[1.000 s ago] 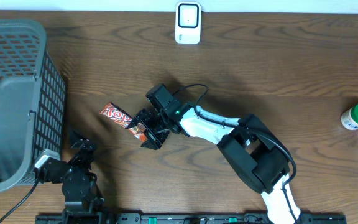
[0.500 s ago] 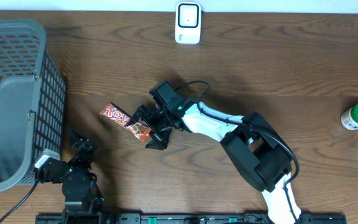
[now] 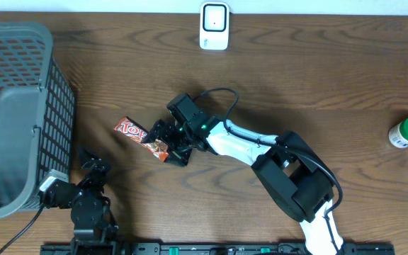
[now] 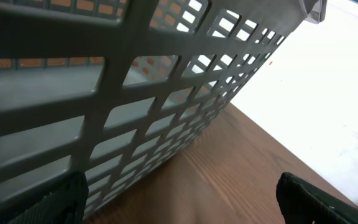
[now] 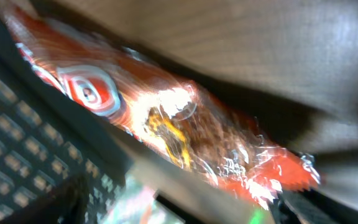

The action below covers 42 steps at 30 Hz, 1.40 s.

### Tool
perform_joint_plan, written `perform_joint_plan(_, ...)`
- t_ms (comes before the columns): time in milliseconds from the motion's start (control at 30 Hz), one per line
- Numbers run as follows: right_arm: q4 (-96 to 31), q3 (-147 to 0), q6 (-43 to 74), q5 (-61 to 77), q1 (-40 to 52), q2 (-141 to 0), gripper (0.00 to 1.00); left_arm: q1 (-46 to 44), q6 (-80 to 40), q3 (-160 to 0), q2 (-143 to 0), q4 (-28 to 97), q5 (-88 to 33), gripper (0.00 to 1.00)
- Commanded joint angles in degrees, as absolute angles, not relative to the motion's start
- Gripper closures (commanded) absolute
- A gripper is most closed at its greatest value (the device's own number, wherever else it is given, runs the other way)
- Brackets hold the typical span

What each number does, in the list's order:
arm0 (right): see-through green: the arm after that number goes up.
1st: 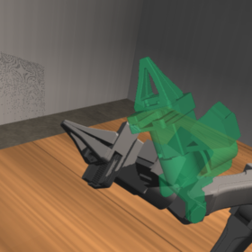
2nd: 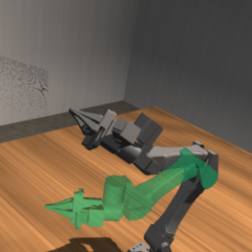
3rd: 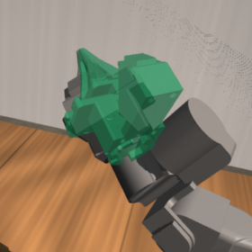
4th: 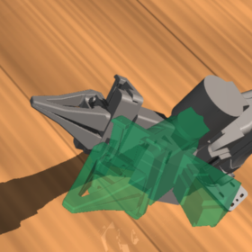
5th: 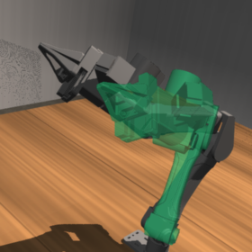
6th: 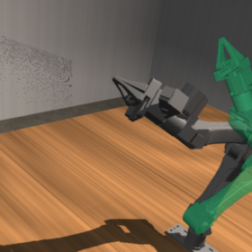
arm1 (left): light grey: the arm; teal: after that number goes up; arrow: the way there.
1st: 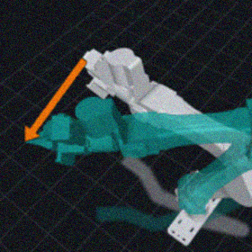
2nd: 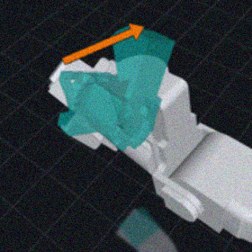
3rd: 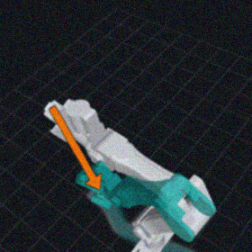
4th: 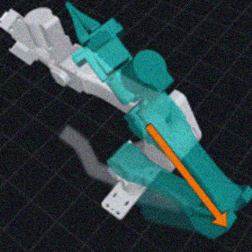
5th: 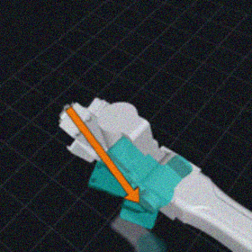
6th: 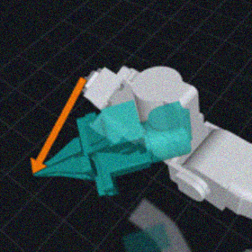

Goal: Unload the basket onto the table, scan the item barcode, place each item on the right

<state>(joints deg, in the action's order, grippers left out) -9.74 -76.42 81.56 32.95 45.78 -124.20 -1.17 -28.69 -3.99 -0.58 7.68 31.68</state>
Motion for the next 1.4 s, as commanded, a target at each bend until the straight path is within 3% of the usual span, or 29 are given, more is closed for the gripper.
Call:
perform_joint_plan(0,-13.06,-69.6,75.16,-2.55,44.71,-136.09,0.15,-0.97,-28.58,-2.96,-0.23,8.95,32.62,0.03)
perform_joint_plan(233,-13.28,-69.6,75.4,-2.96,45.08,-136.14,0.28,-0.99,-28.6,-2.96,-0.23,8.95,32.62,0.03)
perform_joint_plan(333,-13.91,-69.6,76.69,-2.81,45.08,-136.49,0.49,-0.97,-28.6,-2.96,-0.23,8.95,32.6,0.03)
perform_joint_plan(367,-14.24,-69.6,77.23,-2.48,45.01,-136.64,0.6,-0.97,-28.6,-2.96,-0.23,8.95,32.62,0.03)
perform_joint_plan(400,-14.41,-69.6,77.3,-2.22,44.95,-136.64,0.78,-0.97,-28.58,-2.96,-0.23,8.95,32.62,0.03)
perform_joint_plan(467,-14.33,-69.63,77.28,-1.83,44.93,-136.64,0.98,-0.99,-28.6,-2.96,-0.23,8.95,32.62,0.03)
perform_joint_plan(700,-17.12,-71.26,67.85,-4.34,44.29,-131.68,0.99,-0.99,-28.6,-2.96,-0.23,8.95,32.62,0.03)
perform_joint_plan(1000,-41.5,-71.26,61.82,-25.8,43.9,-109.1,0.99,-0.97,-28.58,-2.96,-0.23,8.95,32.62,0.03)
perform_joint_plan(1167,-45.6,-71.26,52.07,-25.74,42.15,-101.95,0.99,-0.97,-28.58,-2.96,-0.23,8.95,32.6,0.03)
perform_joint_plan(1233,-45.76,-71.24,50.92,-20.86,41.06,-100.01,0.96,-0.99,-28.6,-2.96,-0.23,8.95,32.62,0.03)
perform_joint_plan(1300,-44.91,-71.24,50.92,-11.42,39.55,-99.07,0.45,-0.97,-28.6,-2.96,-0.23,8.95,32.62,0.03)
perform_joint_plan(1367,-43.81,-71.2,50.96,-3.9,38.61,-99.68,0.11,-0.97,-28.6,-2.96,-0.23,8.95,32.62,0.03)
